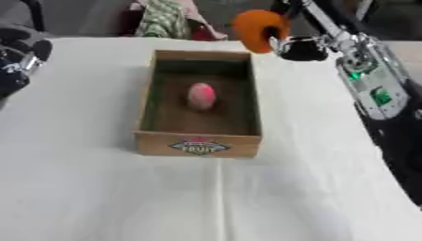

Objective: Pick up objects on the table and place them in the box.

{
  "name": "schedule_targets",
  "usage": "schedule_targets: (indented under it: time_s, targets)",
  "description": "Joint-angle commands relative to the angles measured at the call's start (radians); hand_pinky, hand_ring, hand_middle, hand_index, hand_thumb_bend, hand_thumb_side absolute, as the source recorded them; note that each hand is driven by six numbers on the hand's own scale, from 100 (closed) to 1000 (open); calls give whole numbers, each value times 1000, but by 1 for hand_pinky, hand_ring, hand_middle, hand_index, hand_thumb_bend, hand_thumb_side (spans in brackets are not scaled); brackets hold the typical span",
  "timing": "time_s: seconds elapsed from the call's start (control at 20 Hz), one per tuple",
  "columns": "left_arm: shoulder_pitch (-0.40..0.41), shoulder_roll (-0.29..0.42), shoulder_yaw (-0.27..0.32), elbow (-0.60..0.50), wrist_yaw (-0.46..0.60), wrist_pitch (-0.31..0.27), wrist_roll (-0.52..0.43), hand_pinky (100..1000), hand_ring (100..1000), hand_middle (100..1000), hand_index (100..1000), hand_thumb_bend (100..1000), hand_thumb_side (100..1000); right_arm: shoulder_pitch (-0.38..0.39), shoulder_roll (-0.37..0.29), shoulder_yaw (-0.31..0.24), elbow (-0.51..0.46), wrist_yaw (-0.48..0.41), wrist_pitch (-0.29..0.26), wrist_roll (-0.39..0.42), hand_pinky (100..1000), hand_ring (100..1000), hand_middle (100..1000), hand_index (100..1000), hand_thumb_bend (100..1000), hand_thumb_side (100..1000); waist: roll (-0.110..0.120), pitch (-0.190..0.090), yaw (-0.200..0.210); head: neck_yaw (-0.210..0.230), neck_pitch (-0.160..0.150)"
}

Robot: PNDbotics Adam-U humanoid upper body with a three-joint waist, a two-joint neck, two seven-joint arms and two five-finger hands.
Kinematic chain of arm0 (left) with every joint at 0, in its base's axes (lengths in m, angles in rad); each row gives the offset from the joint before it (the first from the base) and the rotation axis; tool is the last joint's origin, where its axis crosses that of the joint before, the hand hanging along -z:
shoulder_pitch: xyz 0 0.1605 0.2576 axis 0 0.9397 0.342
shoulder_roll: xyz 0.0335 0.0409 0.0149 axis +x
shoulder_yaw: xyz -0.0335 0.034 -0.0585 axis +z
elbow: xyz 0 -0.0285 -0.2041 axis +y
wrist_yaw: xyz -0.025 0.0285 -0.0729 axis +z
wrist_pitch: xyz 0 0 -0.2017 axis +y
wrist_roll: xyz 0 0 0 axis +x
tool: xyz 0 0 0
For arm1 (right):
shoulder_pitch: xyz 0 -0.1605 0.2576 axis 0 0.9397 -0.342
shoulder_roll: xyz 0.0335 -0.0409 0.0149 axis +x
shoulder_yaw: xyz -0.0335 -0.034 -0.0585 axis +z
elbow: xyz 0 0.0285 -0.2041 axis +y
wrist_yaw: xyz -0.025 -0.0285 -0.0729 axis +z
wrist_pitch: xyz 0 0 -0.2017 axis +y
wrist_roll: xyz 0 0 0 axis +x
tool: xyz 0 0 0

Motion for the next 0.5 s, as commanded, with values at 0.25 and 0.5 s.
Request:
schedule_targets:
  time_s: [0.25,0.5]
  targets:
    - [-23,1,-1,-28,8,1,2,573,485,512,693,537,401,-95,68,-1,146,70,-81,39,667,698,666,462,100,100,4,-13,2,-14,-15]
    - [-21,-3,3,-32,9,2,3,573,485,512,692,538,400,-72,96,13,192,107,-112,75,676,720,692,589,193,100,4,-9,0,-11,-16]
